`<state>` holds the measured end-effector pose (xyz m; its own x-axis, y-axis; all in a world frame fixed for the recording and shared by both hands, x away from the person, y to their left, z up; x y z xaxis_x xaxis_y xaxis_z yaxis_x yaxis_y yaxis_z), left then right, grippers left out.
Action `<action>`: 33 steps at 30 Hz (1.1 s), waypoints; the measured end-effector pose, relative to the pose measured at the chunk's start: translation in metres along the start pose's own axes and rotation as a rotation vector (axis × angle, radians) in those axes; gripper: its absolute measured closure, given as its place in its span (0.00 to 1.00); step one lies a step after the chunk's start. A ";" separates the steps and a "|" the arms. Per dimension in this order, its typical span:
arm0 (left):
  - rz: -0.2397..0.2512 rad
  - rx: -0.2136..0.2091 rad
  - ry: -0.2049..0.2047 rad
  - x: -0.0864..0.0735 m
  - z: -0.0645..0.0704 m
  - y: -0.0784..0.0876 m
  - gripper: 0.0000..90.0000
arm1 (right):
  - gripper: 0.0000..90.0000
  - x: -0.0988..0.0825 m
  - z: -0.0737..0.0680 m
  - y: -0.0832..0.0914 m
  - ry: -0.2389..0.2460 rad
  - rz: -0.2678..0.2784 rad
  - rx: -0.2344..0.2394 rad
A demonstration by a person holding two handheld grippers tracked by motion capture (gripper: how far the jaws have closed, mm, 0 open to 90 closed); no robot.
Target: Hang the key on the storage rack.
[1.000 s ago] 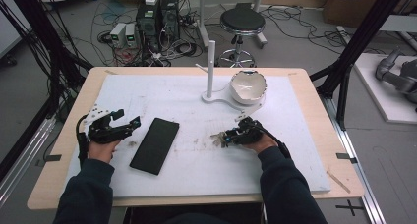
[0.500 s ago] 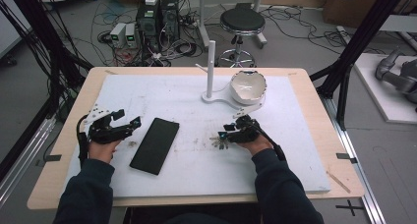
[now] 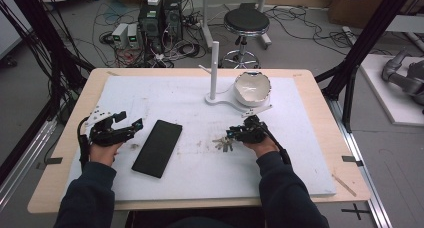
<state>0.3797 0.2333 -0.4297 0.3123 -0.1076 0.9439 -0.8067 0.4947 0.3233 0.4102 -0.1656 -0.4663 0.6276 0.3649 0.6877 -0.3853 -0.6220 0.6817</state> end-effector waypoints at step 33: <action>0.002 -0.005 0.003 0.000 0.000 0.000 0.28 | 0.95 -0.009 -0.003 0.001 0.035 -0.085 -0.028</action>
<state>0.3794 0.2334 -0.4296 0.3121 -0.1043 0.9443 -0.8045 0.4996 0.3211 0.4024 -0.1676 -0.4710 0.6350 0.4395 0.6352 -0.3509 -0.5685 0.7441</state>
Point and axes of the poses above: each handheld gripper's, and its own axes: y roughly backward along the jaws, x roughly out of its top, z roughly to its right, the point moved 5 cm from there along -y, roughly forward along the jaws, and after that the axes turned 5 degrees about -y, right-handed, at the moved point
